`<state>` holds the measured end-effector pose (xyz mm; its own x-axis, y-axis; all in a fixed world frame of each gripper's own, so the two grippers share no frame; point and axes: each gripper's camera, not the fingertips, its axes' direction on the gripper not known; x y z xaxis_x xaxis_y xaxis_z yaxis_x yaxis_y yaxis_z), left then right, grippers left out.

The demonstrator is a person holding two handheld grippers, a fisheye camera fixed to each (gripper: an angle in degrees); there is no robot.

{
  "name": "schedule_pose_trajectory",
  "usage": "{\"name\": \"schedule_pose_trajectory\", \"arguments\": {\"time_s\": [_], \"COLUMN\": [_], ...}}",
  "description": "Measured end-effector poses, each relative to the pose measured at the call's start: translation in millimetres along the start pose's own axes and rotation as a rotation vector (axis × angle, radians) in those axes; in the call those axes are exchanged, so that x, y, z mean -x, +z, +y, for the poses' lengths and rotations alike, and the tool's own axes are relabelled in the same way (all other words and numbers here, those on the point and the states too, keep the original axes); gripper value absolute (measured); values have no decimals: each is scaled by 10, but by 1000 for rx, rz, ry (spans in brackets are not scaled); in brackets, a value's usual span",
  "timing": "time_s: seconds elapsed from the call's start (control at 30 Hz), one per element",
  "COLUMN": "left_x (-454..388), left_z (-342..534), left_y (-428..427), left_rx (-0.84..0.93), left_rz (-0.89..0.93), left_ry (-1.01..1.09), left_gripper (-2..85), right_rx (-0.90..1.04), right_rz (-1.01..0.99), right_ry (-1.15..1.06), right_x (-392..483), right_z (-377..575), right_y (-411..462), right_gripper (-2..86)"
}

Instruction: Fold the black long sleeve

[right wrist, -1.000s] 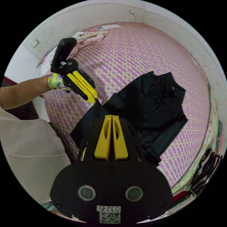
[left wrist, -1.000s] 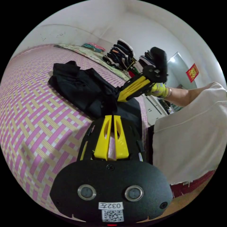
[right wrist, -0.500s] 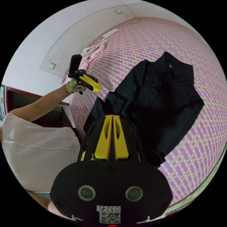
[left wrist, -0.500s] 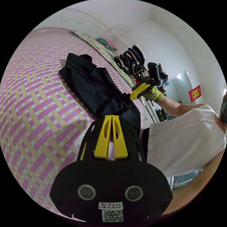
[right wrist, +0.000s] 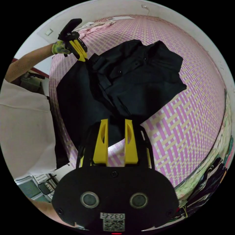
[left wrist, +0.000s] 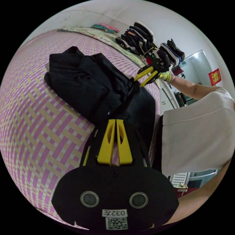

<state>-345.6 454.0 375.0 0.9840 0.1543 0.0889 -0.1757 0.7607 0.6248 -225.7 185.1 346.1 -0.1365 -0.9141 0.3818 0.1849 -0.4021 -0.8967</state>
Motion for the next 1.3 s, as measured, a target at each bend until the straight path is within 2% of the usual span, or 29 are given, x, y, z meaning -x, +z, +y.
{"name": "schedule_pose_trajectory", "arguments": {"time_s": [0.1, 0.23, 0.37, 0.4, 0.47, 0.57, 0.63, 0.73, 0.87, 0.93, 1.03, 1.17, 1.3], "left_x": [62, 158, 446, 488, 534, 224, -50, -327, -207, -147, -279, -583, -902], "left_z": [-70, -33, 216, 272, 537, 866, 940, 803, 704, 743, 810, 1387, 1943], "left_y": [-40, -105, 12, 31, -51, -342, -390, -103, 357, 376, 285, -53, -51], "left_rx": [-2, -74, -94, -100, -228, -451, -532, -426, -284, -307, -320, -477, -459], "left_rz": [44, 81, 113, 128, 154, 14, 30, 48, 37, 79, 57, 34, 16], "left_ry": [-14, -69, -257, -287, -396, -481, -430, -374, -467, -498, -487, -544, -559], "left_gripper": [-8, -9, -9, -9, -9, -9, -9, -9, -9, -9, -9, -9, 17], "right_rx": [-33, -141, -267, -284, -364, -476, -485, -481, -381, -323, -348, -461, -536], "right_rz": [-86, -289, -546, -544, -540, -545, -521, -540, -507, -533, -534, -503, -547], "right_ry": [-2, 151, 391, 439, 587, 550, 499, 378, 422, 469, 541, 623, 698], "right_x": [-233, -802, -1431, -1495, -1668, -1595, -1477, -1328, -1431, -1536, -1575, -1372, -1099], "right_z": [126, 513, 1022, 1092, 1384, 1682, 1819, 1919, 1816, 1803, 1971, 2530, 3122], "right_y": [22, -28, 180, 202, 217, 60, 19, 93, 331, 454, 402, 205, 238], "right_gripper": [5, -7, 0, 2, -1, -8, -9, -10, -10, -9, -8, 11, 51]}}
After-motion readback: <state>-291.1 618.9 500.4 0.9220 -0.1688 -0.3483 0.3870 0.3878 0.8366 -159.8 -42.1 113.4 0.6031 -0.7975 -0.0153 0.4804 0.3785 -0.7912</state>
